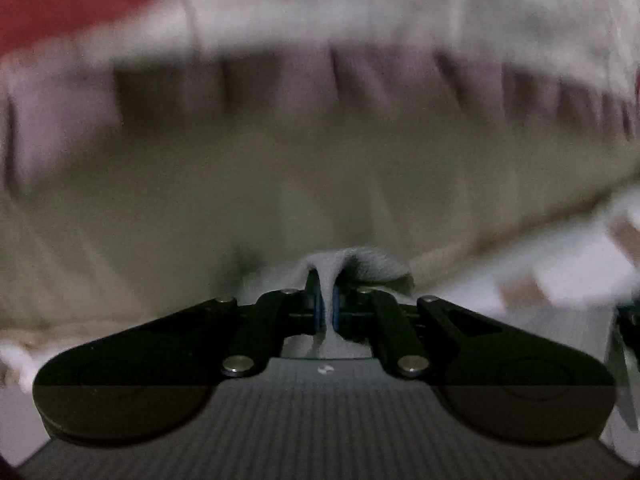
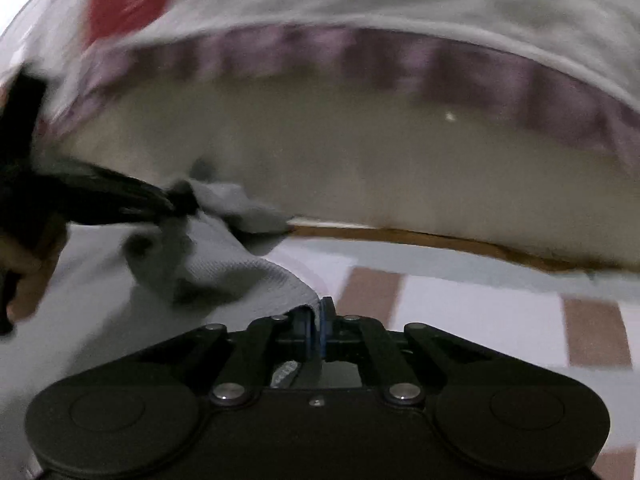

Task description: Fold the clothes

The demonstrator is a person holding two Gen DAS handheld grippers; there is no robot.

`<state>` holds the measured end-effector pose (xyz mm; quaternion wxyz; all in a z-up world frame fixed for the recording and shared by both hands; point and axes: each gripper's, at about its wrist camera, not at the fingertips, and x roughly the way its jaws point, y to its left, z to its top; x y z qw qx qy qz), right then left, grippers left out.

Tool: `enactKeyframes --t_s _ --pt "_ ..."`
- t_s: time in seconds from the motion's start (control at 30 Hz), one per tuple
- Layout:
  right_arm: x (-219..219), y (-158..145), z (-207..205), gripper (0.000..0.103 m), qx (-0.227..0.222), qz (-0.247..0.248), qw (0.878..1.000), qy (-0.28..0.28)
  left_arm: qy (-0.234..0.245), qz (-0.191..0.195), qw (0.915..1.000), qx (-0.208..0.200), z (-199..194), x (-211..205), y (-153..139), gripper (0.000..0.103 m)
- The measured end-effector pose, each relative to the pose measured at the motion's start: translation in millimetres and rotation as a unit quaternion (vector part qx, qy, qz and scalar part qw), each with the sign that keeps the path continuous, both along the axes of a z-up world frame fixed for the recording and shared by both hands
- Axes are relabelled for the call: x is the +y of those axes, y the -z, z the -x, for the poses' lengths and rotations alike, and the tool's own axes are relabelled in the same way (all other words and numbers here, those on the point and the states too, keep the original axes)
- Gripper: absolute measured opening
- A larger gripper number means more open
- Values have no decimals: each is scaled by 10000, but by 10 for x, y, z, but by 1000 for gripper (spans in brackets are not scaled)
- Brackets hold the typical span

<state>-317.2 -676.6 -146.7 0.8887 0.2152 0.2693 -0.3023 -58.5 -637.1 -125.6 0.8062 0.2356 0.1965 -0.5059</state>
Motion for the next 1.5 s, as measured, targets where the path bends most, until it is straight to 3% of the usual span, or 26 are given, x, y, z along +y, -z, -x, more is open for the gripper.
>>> enactKeyframes --t_s 0.03,0.07,0.1,0.13,0.23,0.33,0.47,0.57,0.63,0.7,0.83,1.07,1.17,1.3,1.4,1.5 --pt "-64 11 46 3 -7 -174 9996 234 -140 203 9996 -109 -4 -15 -45 7" --pt "-102 60 70 3 20 -354 9988 337 -257 374 9988 -176 -14 -31 -84 18" --pt "-141 109 94 3 47 -534 9976 440 -225 328 9992 9 -58 -59 -81 43" --pt "-179 157 118 3 74 -714 9959 543 -180 181 9997 69 -79 -82 -63 50" --pt "-257 242 174 5 148 -1046 9918 724 -299 -37 9995 -90 -94 -16 -35 51" --pt "-290 231 267 11 50 -1238 9889 814 -493 30 9982 342 -147 318 -102 61" --pt "-291 180 436 43 -298 -1836 9754 1185 -531 -161 9945 889 -115 871 -161 61" --pt "-276 81 681 47 -803 -2359 9572 1471 -477 -546 9924 998 29 1300 -143 61" --pt "-220 8 822 53 -1162 -2682 9465 1367 -437 -577 9903 1184 144 1569 -122 61" --pt "-119 -60 883 62 -1196 -2905 9431 1092 -396 -607 9879 1369 258 1838 -102 61" --pt "179 -112 874 63 -656 -3291 9376 908 -315 -667 9820 1739 488 2377 -61 61" --pt "609 -170 902 63 66 -3465 9334 927 -161 -770 9685 2365 888 3314 10 61" --pt "743 -151 844 63 421 -3500 9333 677 143 -823 9692 2318 1026 3584 26 61" --pt "970 -113 672 63 1224 -3297 9360 137 365 -1128 9707 2089 1220 3779 80 61" --pt "1072 -26 565 63 1922 -2954 9358 58 651 -1200 9705 1988 1354 3830 69 61" --pt "1137 36 425 65 2110 -2550 9432 -276 976 -1171 9650 2134 1431 3828 59 64"
